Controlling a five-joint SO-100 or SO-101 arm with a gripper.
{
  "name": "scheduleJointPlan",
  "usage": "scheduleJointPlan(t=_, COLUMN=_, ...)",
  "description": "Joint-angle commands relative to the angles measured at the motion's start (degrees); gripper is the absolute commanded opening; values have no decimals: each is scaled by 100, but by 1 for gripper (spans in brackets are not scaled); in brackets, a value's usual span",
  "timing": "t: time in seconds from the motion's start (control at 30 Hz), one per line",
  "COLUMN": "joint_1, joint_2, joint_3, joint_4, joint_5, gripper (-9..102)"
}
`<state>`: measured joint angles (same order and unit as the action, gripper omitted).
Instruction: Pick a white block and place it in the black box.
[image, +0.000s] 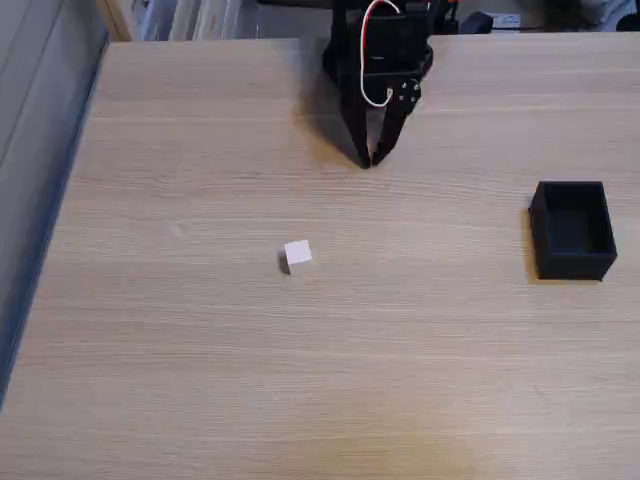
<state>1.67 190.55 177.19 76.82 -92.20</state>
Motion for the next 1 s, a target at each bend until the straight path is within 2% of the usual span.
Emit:
scheduleJointPlan(t=0.0, joint_1=-35, joint_2=35, joint_3=70, joint_4=44, joint_5=18, gripper=0)
scheduleJointPlan(t=0.7, joint_1=9, joint_2=35, joint_3=70, joint_4=44, joint_5=-9, gripper=0)
scheduleJointPlan(t=0.97, joint_1=53, joint_2=35, joint_3=-18, joint_4=35, joint_5=-343, gripper=0)
